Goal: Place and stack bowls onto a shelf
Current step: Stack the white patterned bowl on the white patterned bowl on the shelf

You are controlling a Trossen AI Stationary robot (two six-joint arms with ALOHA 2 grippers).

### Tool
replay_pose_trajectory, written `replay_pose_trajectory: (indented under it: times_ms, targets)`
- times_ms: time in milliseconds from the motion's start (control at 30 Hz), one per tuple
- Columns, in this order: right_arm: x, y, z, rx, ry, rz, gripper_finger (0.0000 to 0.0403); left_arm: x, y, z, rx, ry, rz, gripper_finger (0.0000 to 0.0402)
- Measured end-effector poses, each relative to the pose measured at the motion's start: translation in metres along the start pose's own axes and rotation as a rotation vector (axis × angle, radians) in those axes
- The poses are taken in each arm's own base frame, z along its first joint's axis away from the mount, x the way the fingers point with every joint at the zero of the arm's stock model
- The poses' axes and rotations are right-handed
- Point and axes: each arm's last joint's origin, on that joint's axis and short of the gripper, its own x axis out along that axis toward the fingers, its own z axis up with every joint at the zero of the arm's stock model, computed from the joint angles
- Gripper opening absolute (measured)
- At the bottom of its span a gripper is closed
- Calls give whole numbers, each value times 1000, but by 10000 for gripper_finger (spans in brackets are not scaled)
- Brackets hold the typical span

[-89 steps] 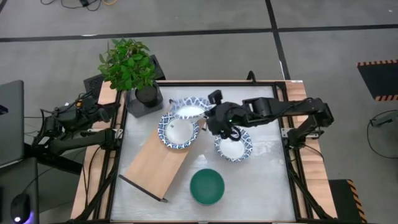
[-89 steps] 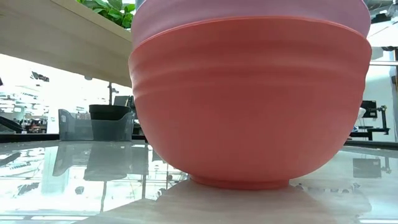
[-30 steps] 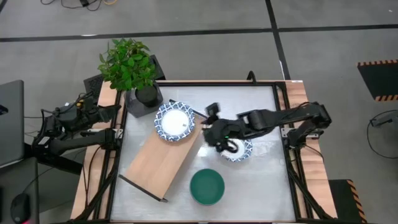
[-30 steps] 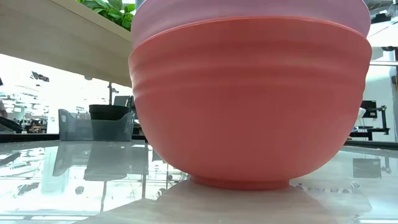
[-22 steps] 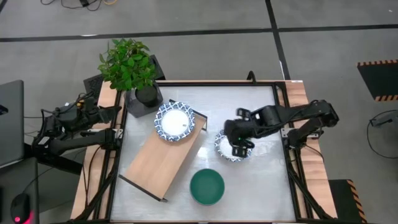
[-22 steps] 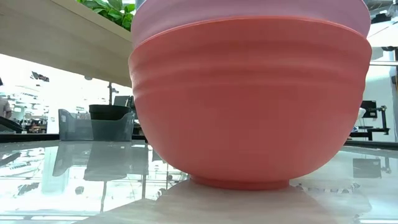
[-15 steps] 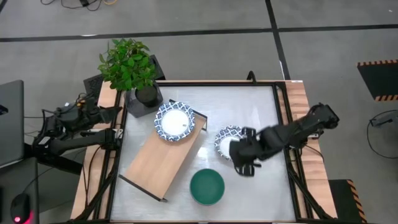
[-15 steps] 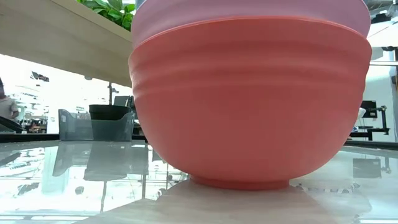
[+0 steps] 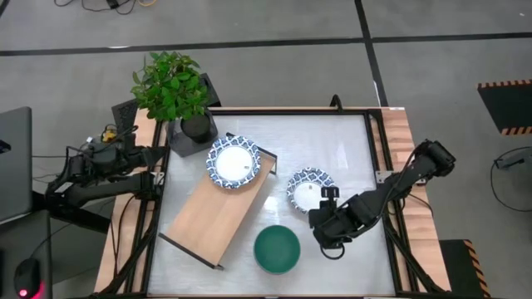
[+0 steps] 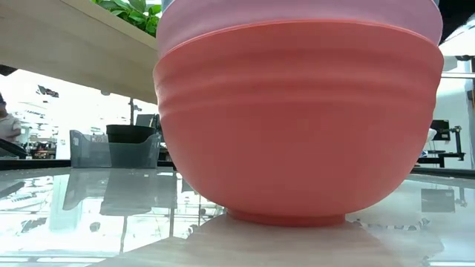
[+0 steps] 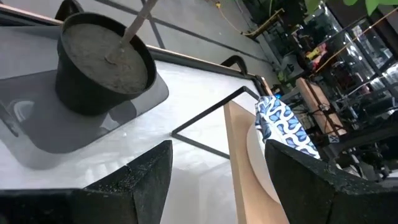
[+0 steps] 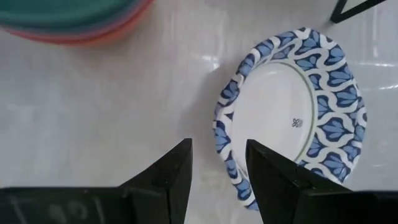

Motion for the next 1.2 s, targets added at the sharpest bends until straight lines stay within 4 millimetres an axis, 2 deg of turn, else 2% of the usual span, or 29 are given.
replay_pose_trajectory:
  times_ms: [367,900,1033,1200]
  targets:
    - [40,0,-22,0,45,-32,176,0,0,0,0,-4,3,242]
    - [57,-2,-28,-11,13,-72,172,0,0,0,-3,-6,4,242]
    - [59,-8,-26,9,18,-80,146,0,0,0,-3,-6,4,242]
    - [61,-13,-24,28,25,-86,84,0,0,0,-3,-6,4,242]
